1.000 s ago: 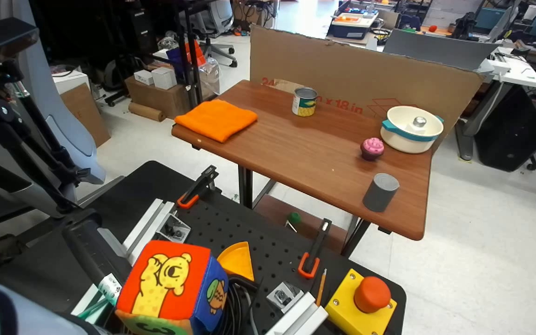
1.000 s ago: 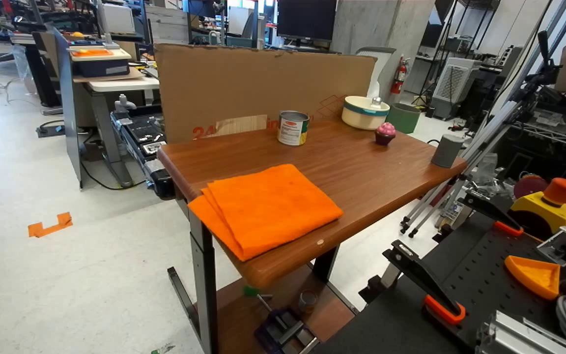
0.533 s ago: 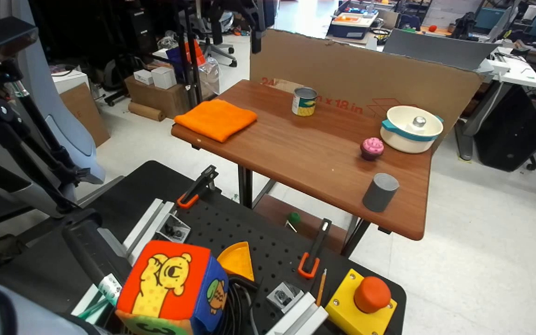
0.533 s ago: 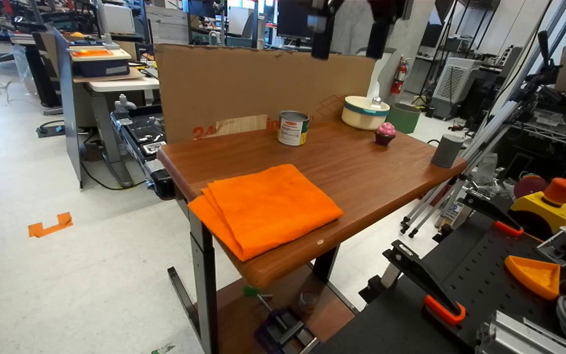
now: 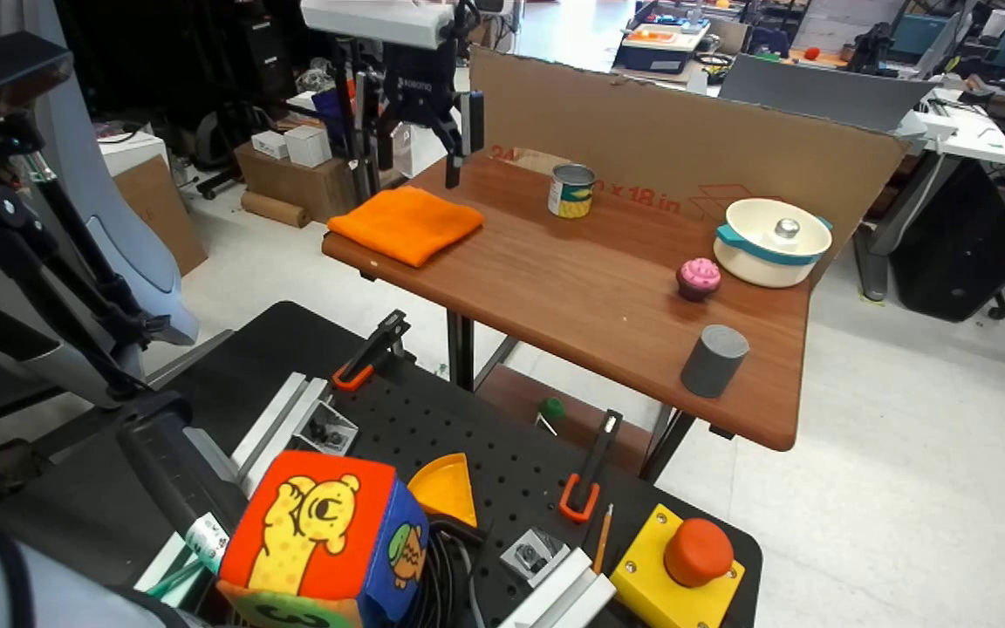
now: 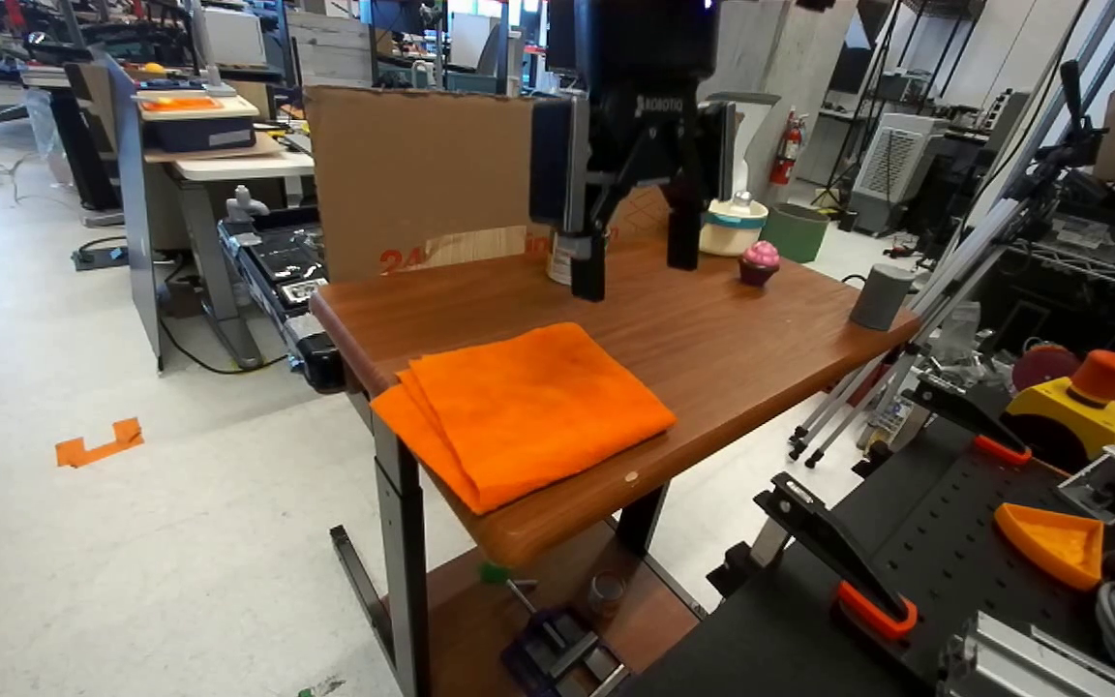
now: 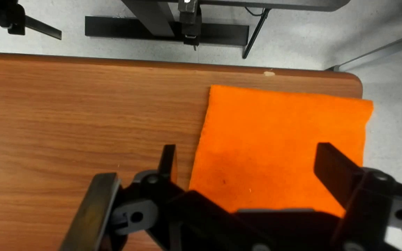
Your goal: Move the orange towel to the right.
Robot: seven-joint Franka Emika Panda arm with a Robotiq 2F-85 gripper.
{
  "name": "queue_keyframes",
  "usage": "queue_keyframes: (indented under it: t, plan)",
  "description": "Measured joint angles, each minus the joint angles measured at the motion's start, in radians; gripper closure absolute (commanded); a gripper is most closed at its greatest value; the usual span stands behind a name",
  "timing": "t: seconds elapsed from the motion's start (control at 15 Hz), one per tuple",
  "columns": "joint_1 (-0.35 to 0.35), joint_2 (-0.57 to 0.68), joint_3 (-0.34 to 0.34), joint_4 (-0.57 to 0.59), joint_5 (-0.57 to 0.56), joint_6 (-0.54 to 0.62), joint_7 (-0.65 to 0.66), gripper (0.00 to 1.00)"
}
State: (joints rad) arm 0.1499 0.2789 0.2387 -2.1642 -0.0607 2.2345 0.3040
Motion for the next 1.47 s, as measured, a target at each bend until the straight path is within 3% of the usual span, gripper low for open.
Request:
queue_keyframes:
  t: [0.47, 1.07, 1.47]
  plan:
    - [0.041, 0.114, -0.005, 0.041, 0.053, 0.028, -0.038, 0.00]
    - [0.042, 0.275, -0.016, 0.162, 0.106, 0.102, -0.088, 0.00]
    - [0.049, 0.350, -0.077, 0.243, 0.106, 0.102, -0.061, 0.00]
